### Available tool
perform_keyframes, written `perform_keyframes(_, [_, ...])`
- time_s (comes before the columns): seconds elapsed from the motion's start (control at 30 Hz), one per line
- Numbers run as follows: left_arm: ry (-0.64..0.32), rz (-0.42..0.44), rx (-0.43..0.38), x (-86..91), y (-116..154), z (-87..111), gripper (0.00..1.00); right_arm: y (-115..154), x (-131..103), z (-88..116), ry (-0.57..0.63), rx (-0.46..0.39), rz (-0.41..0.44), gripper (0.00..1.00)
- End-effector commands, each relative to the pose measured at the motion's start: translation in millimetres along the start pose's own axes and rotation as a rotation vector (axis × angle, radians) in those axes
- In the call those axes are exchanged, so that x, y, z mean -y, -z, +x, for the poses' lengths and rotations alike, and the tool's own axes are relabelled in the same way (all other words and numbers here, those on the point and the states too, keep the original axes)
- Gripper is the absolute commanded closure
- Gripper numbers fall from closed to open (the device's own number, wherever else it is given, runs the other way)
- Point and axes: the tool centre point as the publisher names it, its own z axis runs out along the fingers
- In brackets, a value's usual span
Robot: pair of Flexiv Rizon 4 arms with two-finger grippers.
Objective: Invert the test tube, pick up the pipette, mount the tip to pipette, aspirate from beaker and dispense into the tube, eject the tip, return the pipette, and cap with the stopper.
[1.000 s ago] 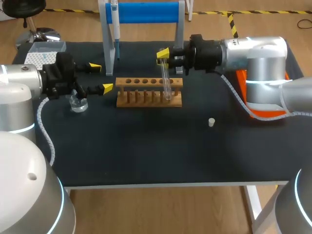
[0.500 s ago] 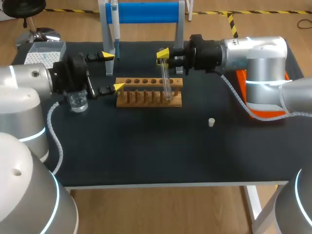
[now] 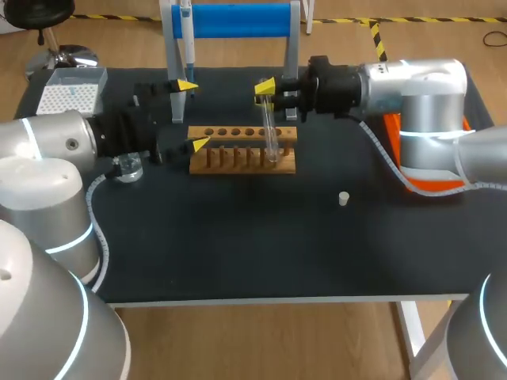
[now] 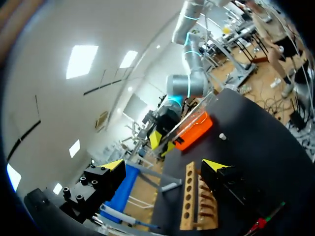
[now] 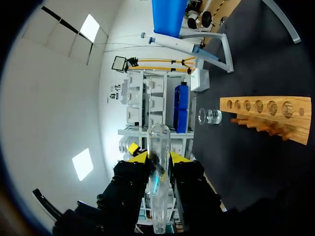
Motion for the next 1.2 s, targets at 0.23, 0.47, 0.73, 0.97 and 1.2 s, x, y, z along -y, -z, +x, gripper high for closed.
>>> perform_keyframes(0.23, [-0.480,0.261,0.136,12.9,-12,13.7,0.00,0,0,0,0.000,0.001,0.000,1.00])
perform_keyframes(0.47, [-0.547,0.287,0.155,10.7,-25,12.7,0.00,0,0,0,0.000,0.001,0.000,1.00])
perform_keyframes(0.73, [-0.657,0.207,0.135,17.1,-36,13.6,0.00,0,0,0,0.000,0.001,0.000,1.00])
perform_keyframes(0.97, [-0.663,0.228,0.128,25.2,-40,19.5,0.00,0,0,0,0.000,0.001,0.000,1.00])
perform_keyframes(1.2, [-0.698,0.308,0.077,41.4,-50,24.2,0.00,0,0,0,0.000,0.001,0.000,1.00])
